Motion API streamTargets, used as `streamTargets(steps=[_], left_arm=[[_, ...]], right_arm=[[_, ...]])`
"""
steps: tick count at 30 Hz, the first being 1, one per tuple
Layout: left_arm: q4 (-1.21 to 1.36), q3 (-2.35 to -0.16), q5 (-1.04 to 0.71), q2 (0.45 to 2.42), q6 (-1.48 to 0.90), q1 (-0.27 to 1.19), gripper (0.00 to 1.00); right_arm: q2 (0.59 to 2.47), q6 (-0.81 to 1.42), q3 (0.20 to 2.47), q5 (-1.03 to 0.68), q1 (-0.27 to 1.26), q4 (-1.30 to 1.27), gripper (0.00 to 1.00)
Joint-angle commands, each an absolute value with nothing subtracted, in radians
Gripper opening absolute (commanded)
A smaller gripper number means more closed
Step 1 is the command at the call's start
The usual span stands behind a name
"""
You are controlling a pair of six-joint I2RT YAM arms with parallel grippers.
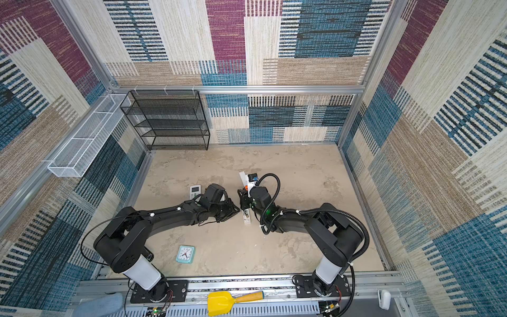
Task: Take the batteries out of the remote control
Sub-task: 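Lever the battery out of the slim remote onto the table with the screwdriver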
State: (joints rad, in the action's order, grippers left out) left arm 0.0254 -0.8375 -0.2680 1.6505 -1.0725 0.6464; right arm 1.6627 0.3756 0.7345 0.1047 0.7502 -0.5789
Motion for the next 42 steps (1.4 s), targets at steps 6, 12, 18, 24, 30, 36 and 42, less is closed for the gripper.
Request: streamTargets(steps=[6,12,18,24,30,36,42], left_arm=[[0.087,-0.775,-0.323,1.655,-1.063,0.658,0.07],[0.123,-0.779,-0.364,1.705,-1.074,0.672,0.02],[0.161,-0.777,-0.377,1.731,-1.091,0.673,0.0],[0.203,-0.773,-0.375,1.756,-1.115,0.672,0.0],[0.239,-0.78,-0.368,1.78,-1.135,0.671,0.0],[0.252,-0.781,-0.36,1.795,-1.143,0.671,0.0],[0.258,-0.771,-0.357,1.799,-1.145,0.671,0.0]], right_arm=[[1.657,0.357,0.753,0.107,0.709,-0.552,0.0],[1.668,0.347,0.763,0.097,0.689,-0.545,0.0],[1.706,0.359,0.771,0.052,0.685,-0.551,0.0],[1.723,0.38,0.78,0.014,0.685,-0.554,0.0],[1.705,0.404,0.773,-0.01,0.684,-0.551,0.0],[1.691,0.41,0.761,-0.013,0.684,-0.554,0.0],[1.698,0.411,0.766,-0.021,0.684,-0.563,0.0]])
